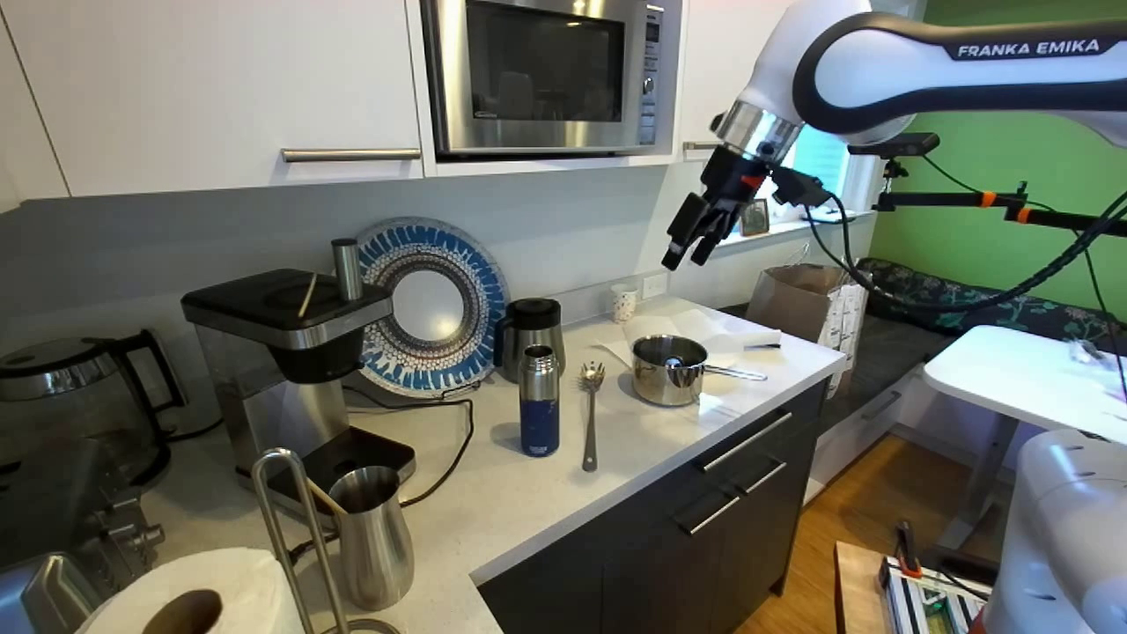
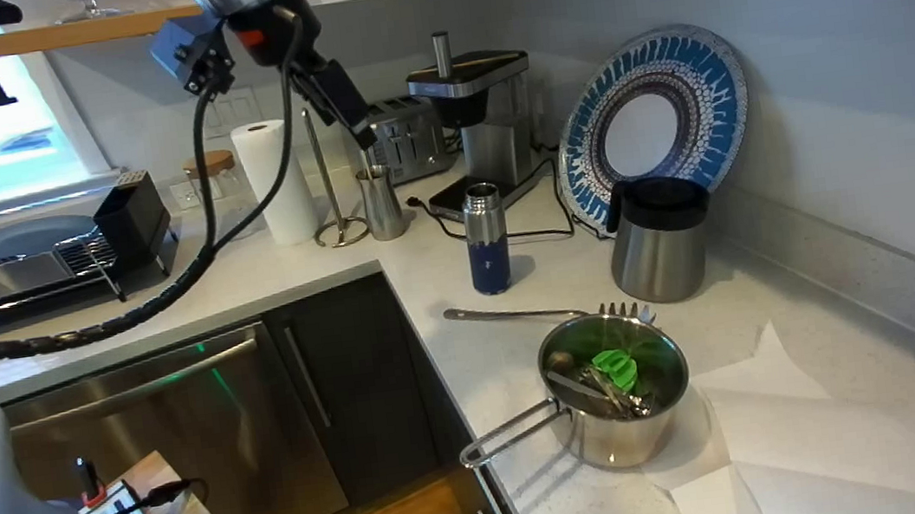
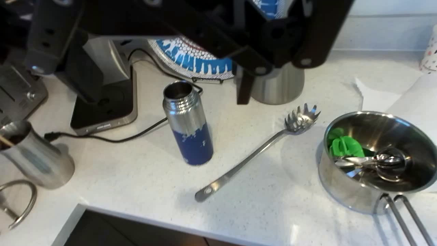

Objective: Open the microwave door

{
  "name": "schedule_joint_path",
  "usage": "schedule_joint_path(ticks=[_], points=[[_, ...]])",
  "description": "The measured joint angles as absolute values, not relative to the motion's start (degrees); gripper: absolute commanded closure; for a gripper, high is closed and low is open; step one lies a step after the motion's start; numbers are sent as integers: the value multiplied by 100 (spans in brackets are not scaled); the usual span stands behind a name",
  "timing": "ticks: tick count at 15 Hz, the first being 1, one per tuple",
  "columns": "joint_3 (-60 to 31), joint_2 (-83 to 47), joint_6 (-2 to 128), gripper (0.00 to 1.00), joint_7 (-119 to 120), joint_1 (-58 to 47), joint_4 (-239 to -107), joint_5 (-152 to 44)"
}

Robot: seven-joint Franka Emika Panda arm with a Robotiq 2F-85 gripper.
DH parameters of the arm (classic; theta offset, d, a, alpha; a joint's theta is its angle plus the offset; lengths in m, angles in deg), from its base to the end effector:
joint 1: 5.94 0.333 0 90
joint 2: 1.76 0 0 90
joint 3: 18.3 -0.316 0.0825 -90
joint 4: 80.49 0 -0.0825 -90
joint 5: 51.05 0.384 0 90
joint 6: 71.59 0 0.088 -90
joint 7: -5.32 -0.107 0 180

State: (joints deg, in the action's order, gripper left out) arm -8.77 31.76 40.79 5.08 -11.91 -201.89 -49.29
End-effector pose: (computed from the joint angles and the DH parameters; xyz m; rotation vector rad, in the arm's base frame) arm 0.3827 -0.1252 0.6740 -2.9732 0.4079 -0.6589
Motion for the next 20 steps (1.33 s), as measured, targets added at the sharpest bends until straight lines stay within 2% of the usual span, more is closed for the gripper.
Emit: schedule_joint_path(ticks=[6,14,20], points=[[-366,3146,5071,0,524,-1488,-19753,-4809],[-300,3126,5283,0,490,-1557,-19642,-4616],[10,2706,5689,0,-302,-1724,-18836,-3946]])
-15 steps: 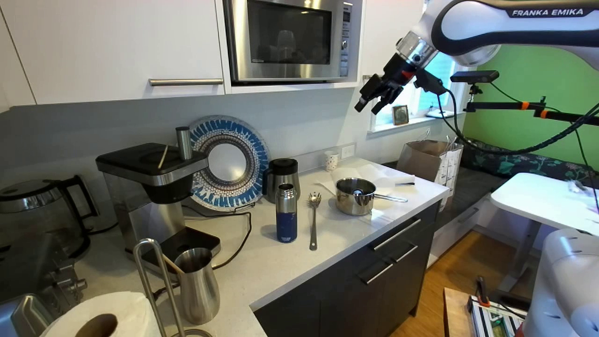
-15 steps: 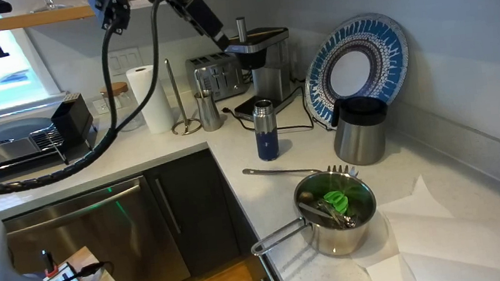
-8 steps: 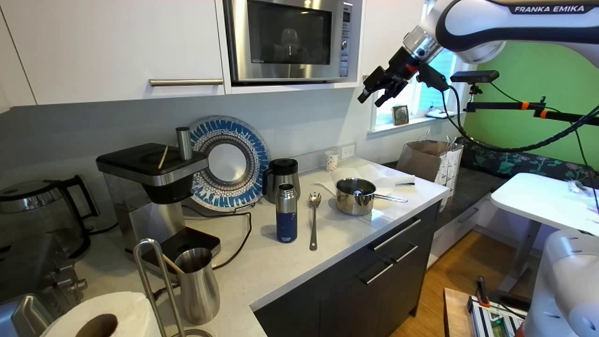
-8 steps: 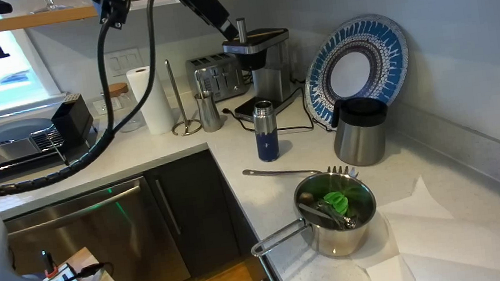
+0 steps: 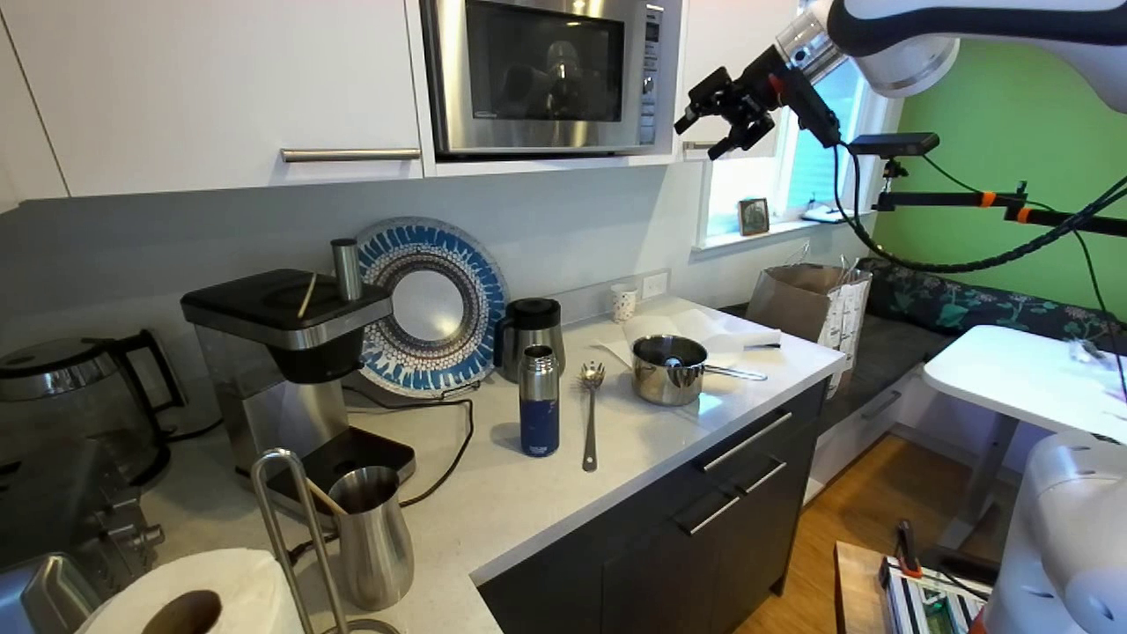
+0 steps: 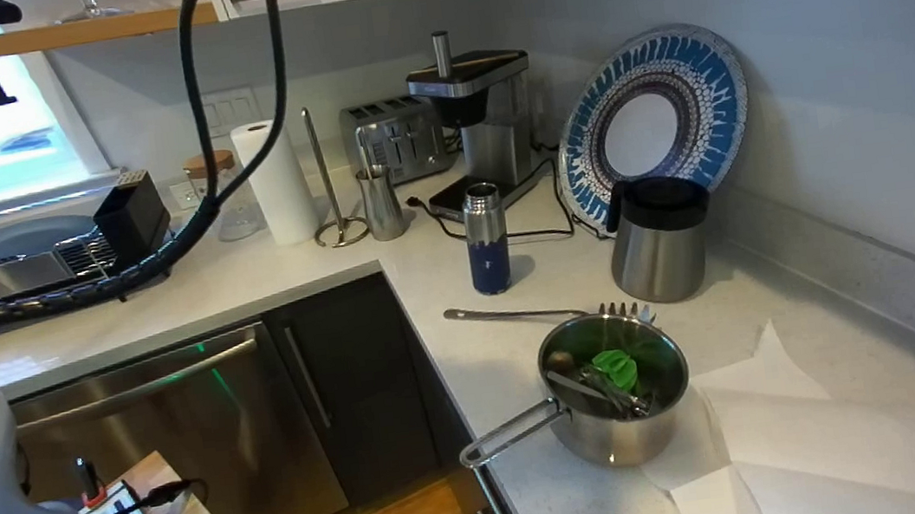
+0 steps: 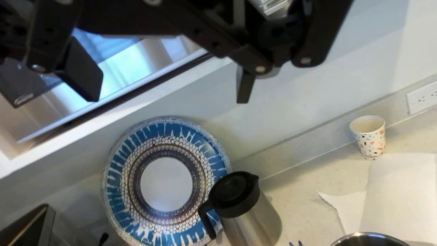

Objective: Open the microwave door

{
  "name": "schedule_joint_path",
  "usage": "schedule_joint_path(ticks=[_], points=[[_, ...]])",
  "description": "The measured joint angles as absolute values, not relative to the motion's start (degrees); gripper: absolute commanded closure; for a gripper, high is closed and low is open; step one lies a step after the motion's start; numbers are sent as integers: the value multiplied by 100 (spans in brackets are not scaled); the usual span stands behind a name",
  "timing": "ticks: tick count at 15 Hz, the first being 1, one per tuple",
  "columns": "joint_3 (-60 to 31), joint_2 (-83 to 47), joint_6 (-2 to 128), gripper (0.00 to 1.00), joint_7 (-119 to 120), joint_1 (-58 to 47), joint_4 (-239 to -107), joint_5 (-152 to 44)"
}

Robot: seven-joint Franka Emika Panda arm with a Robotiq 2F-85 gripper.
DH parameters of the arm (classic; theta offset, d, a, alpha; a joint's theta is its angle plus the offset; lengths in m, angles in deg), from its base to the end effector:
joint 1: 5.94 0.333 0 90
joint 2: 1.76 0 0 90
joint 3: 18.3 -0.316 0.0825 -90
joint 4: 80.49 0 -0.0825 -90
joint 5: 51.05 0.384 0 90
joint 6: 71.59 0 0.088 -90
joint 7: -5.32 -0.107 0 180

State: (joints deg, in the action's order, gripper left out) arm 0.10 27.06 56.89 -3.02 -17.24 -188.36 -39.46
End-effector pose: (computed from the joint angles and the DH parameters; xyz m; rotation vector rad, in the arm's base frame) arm 0.3514 -0.2556 0.7877 -2.4788 0.9771 -1.2588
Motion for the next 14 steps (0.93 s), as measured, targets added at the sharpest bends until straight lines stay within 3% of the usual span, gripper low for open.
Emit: schedule_joint_path(ticks=[14], points=[[1205,1082,5479,0,-1000,-1853,-17088,-529]])
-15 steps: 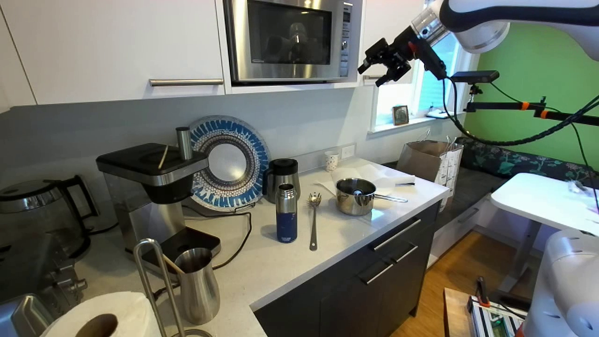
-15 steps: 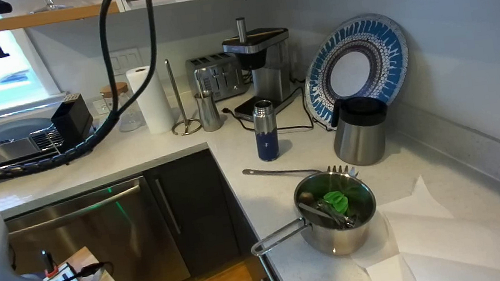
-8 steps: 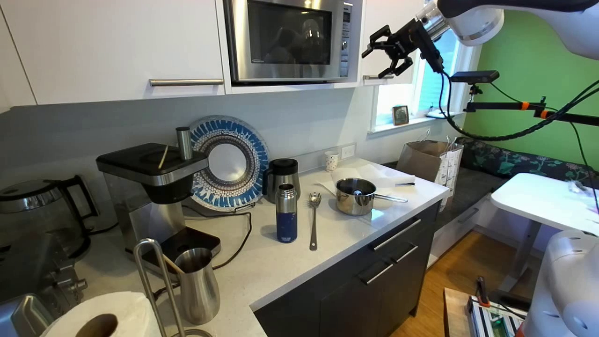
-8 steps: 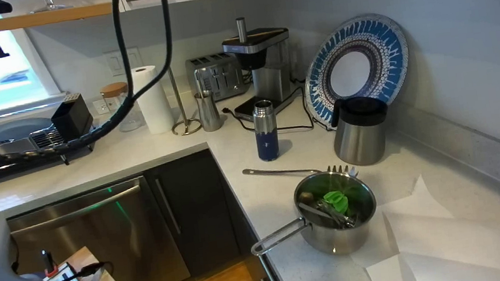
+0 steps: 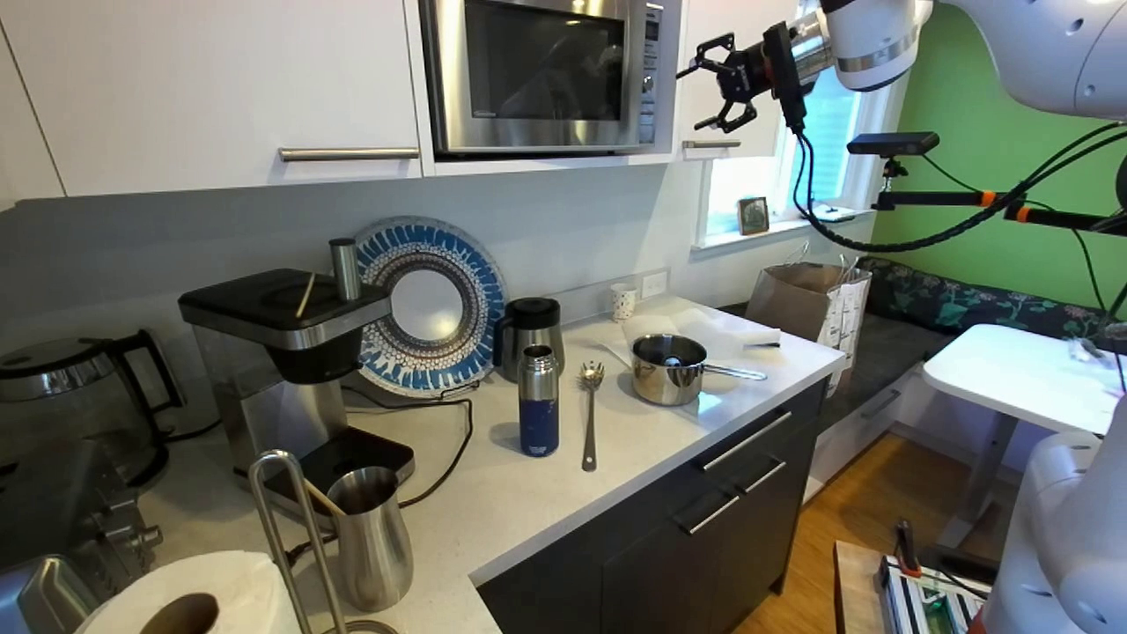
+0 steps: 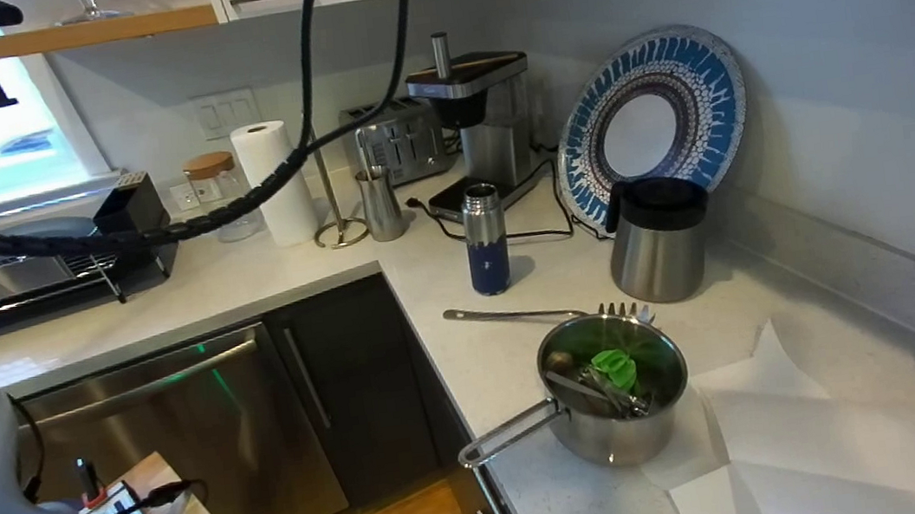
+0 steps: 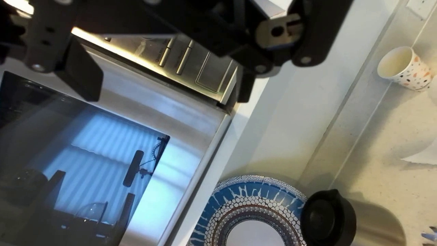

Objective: Open the microwave door

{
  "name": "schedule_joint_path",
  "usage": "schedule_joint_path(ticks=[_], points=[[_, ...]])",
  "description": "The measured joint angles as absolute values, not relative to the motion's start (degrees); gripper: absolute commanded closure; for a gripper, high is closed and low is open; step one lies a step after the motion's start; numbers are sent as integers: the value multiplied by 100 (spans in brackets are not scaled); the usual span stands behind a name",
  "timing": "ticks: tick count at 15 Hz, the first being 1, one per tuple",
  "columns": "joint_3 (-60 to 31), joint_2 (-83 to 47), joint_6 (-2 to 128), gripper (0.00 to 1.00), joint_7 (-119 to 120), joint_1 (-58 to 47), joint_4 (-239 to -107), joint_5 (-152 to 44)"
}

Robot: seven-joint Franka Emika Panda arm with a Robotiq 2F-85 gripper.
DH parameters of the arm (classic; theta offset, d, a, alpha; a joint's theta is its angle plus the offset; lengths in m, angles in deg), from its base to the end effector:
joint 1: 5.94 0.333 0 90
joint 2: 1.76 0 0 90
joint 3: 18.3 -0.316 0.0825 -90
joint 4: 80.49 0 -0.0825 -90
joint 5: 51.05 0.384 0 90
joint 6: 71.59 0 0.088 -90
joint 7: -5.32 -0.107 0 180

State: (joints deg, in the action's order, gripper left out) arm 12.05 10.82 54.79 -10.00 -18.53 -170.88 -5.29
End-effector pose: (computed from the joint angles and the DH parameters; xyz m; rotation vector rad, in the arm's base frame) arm 0.3653 -0.3713 0.8110 -1.7519 1.2842 -1.1789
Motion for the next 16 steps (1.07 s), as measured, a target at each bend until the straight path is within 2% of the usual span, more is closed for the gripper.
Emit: schedule_joint_path(ticks=[9,16], points=[[1053,1082,5492,0,-1069,-1977,-17049,-530],[1038,524,5176,0,-1870,-2235,-16598,-308]])
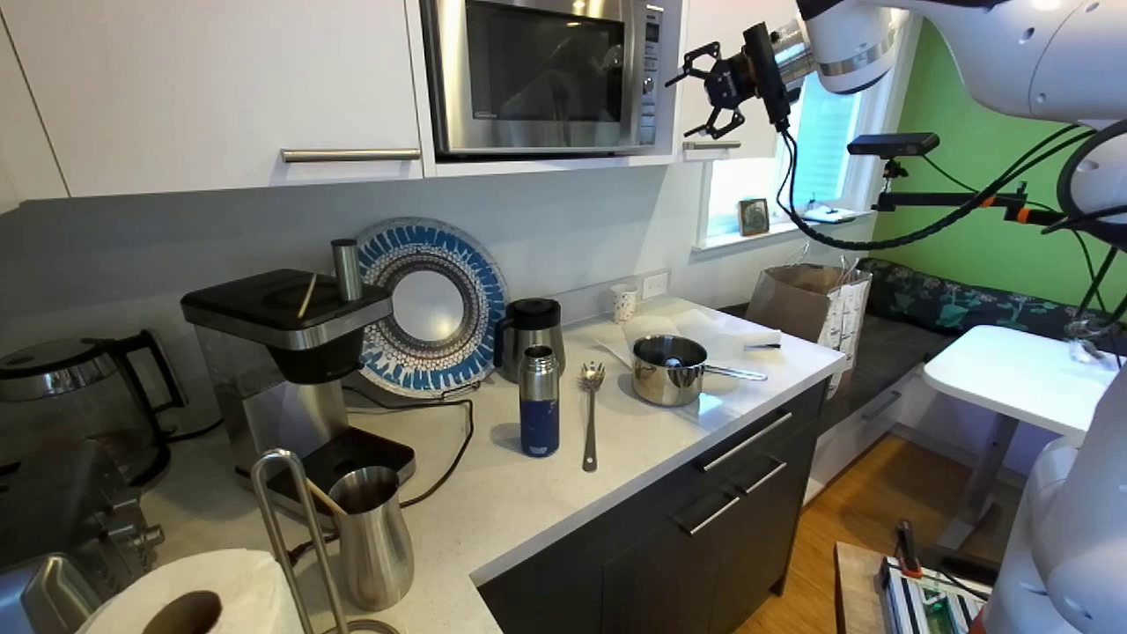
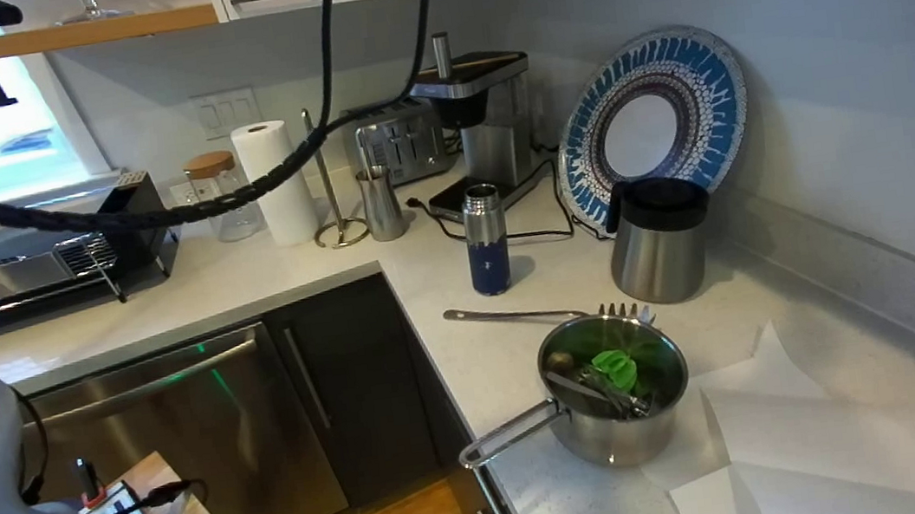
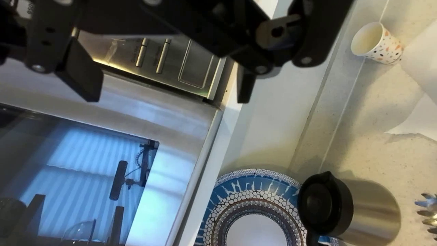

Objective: Open the microwave door

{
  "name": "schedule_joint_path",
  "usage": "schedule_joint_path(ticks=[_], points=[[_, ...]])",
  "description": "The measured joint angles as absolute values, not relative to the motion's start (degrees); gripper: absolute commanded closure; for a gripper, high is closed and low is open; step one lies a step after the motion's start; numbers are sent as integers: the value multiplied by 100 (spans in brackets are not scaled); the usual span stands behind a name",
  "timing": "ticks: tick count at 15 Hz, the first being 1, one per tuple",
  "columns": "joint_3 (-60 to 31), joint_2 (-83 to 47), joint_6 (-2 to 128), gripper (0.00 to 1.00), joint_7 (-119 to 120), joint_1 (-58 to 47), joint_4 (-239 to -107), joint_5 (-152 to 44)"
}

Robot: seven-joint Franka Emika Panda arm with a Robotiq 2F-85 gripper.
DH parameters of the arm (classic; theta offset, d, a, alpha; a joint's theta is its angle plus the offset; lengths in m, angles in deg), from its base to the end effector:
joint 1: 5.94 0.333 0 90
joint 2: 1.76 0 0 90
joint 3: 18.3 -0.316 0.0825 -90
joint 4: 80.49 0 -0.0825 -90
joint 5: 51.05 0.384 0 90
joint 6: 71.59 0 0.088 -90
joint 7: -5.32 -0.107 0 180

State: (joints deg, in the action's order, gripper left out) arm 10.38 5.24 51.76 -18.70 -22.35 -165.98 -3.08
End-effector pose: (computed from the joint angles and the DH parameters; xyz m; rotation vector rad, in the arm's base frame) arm 0.3882 -0.3831 0.8066 -1.6479 1.4131 -1.0621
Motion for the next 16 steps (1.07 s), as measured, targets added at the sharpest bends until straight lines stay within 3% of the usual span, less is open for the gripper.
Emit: schedule_joint_path(ticks=[16], points=[[967,-774,4808,0,-2668,-3053,-15264,1001]])
